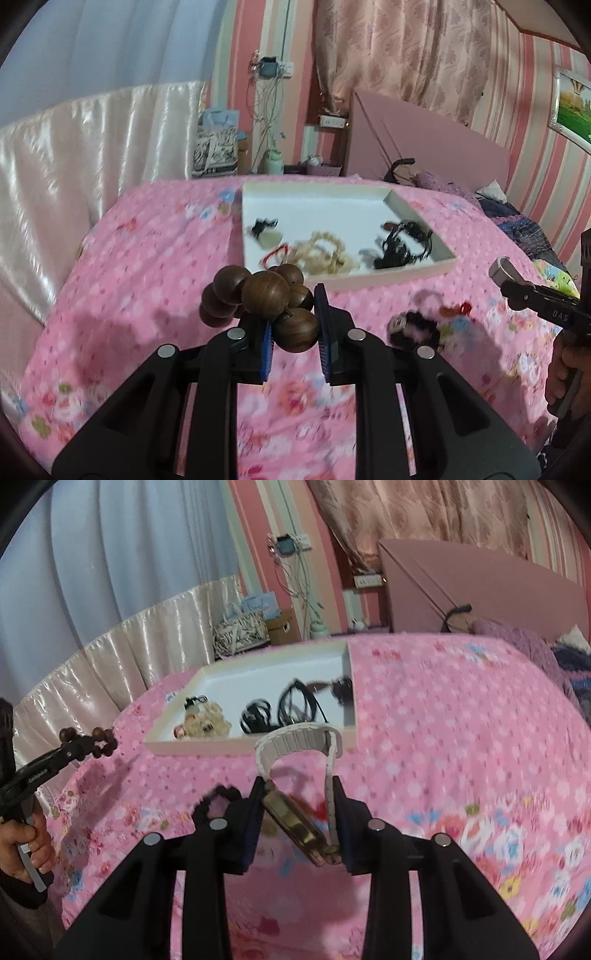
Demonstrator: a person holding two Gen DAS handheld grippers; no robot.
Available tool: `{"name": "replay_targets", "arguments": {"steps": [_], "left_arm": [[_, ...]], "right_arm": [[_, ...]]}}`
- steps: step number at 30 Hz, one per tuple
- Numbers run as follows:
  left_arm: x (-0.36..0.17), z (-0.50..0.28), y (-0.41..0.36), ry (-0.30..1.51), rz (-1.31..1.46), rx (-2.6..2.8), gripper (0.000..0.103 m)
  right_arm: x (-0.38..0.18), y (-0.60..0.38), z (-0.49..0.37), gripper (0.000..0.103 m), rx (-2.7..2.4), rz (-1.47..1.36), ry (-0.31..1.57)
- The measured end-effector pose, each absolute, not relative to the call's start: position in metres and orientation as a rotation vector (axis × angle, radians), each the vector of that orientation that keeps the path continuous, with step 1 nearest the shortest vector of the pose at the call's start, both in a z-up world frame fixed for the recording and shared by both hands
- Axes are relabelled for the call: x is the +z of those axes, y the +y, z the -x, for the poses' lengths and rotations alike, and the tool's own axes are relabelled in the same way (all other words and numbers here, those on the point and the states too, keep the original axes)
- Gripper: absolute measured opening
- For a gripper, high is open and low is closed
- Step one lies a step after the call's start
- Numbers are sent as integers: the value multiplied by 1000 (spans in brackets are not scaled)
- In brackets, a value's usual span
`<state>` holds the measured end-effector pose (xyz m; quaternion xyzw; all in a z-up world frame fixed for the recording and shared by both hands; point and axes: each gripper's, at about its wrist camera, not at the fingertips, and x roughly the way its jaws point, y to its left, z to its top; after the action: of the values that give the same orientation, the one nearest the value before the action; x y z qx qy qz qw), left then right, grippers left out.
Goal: Organize jewelry
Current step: 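Carry the bead bracelet and watch over the white tray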
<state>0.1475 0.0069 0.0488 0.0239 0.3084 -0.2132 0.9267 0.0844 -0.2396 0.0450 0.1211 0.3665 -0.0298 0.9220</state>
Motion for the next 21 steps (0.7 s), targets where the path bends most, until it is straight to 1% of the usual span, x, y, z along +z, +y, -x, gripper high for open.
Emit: {"name": "replay_targets", "arguments": {"steps": [8,12,17,21], "left_arm": [[84,-189,-23,595,-59,-501,18],[93,-217,-42,600,-59,-529,18],[94,-256,-60,617,-35,-543,18],[83,-283,-67,641,-6,-533,18]], "right_arm": [[74,-237,-136,35,-24,-236,704],[80,-235,-166,35,-4,-235,698],[79,-234,-207,35,17,-235,708],[72,-234,-236,35,28,-241,721]]}}
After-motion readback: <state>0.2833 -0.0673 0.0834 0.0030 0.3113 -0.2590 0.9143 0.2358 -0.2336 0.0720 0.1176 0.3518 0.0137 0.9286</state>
